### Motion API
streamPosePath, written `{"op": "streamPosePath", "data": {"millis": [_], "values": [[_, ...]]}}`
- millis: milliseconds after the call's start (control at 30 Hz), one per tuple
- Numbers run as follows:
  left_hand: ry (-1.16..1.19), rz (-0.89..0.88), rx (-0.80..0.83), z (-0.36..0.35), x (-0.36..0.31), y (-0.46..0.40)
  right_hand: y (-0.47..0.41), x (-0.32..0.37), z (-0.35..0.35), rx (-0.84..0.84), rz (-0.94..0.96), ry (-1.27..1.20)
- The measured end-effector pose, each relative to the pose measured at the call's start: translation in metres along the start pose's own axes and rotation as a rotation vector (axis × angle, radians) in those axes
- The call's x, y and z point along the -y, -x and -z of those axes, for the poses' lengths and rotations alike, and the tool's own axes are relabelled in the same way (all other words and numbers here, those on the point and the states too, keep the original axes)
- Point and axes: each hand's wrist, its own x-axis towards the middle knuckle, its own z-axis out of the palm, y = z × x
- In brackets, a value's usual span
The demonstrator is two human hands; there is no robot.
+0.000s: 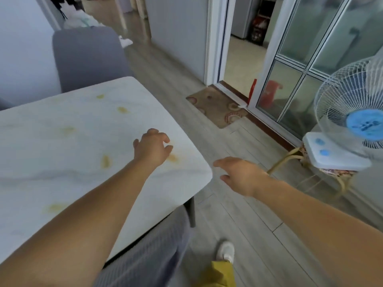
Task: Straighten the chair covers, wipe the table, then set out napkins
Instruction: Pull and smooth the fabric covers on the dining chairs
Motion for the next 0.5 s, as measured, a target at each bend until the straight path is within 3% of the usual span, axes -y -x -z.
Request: {"op": "streamPosePath", "data": {"millis": [167, 267, 500], "values": [[0.034, 0.183, -0.104, -0.017, -0.04, -0.08, -0.049, -0.078, 0.033, 0.129, 0.011, 0.065], [-0.014, 0.154, -0.069, -0.029, -0.076, -0.114, -0.07, -0.123, 0.054, 0.122, -0.007, 0.056], [0.192, 0.148, 0.049, -0.066, -0.136, -0.194, -0.153, -0.21, 0.096, 0.166, 0.039, 0.033]]}}
